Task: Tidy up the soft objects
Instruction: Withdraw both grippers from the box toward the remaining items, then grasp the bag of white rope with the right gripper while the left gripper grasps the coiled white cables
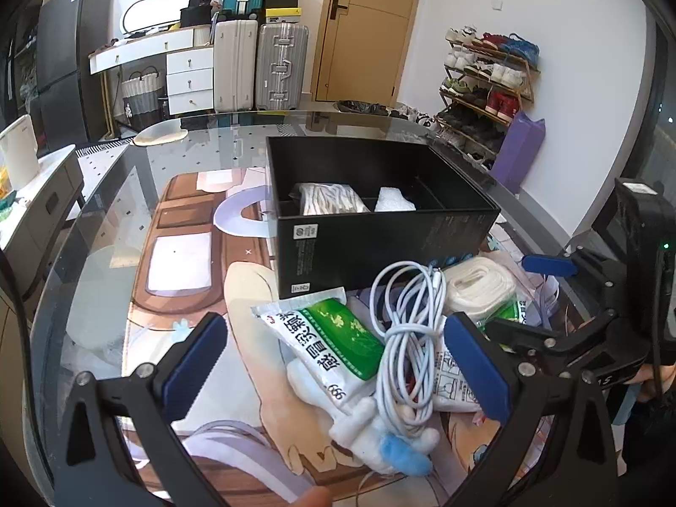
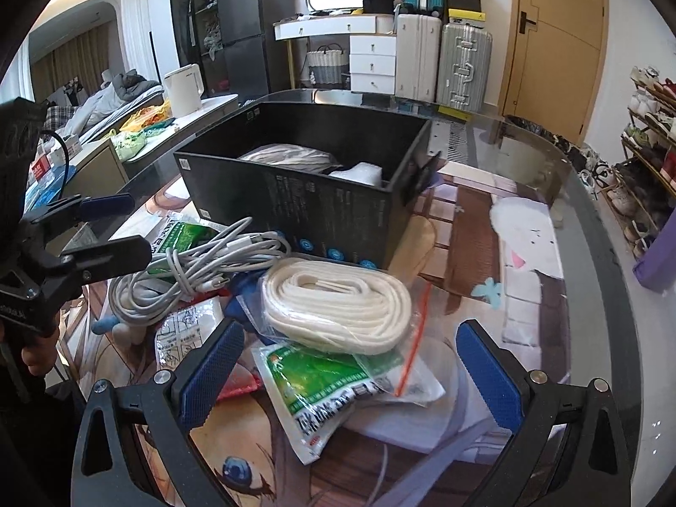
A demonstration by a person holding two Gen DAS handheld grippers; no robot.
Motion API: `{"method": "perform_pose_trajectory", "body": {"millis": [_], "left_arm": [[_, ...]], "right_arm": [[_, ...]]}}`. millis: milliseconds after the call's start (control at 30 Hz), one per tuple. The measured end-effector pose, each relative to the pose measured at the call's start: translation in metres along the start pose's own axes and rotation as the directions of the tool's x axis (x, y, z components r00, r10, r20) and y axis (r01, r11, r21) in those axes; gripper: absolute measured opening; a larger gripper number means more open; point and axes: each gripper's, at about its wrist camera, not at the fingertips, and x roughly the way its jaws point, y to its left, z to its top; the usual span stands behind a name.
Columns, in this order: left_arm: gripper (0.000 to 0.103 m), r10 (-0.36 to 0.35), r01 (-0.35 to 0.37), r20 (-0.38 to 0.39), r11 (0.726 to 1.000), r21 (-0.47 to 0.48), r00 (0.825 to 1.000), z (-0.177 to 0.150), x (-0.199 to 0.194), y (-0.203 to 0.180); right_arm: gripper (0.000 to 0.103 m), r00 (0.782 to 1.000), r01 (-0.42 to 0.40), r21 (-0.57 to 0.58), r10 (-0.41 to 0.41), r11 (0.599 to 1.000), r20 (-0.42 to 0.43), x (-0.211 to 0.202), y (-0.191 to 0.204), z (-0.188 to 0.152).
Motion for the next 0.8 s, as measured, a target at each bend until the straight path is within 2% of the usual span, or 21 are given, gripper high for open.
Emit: {"method": "perform_pose_trajectory", "body": {"millis": [233, 533, 633, 800], "left_arm": [[0.103, 0.001, -0.001, -0.003, 0.999, -0.047, 1.0, 0.003, 0.002, 0.012], [0.103, 0.02, -0.021, -0.013, 0.997, -0.068, 1.0, -0.001, 0.005, 0.022], [0.103, 0.024, -0.025, -0.019, 0.997, -0.068, 1.0, -0.002, 0.006, 0.024], [0.103, 0.028, -0.03, -0.024, 0.997, -0.07, 0.999, -0.001, 0.009, 0.026]], "right_arm": [[0.102, 0.999, -0.02, -0.033, 0.019, 0.999, -0.047, 0.022, 0.008, 0.013], [0.102, 0.994, -0.029, 0.012, 0.03, 1.0, -0.107, 0.045, 0.001, 0.02], [0.102, 0.994, -0.031, 0.034, 0.035, 0.999, -0.108, 0.05, -0.003, 0.023], [0.099, 0.994, -0.007, -0.006, 0.007, 1.0, -0.106, 0.052, 0.002, 0.02]]}}
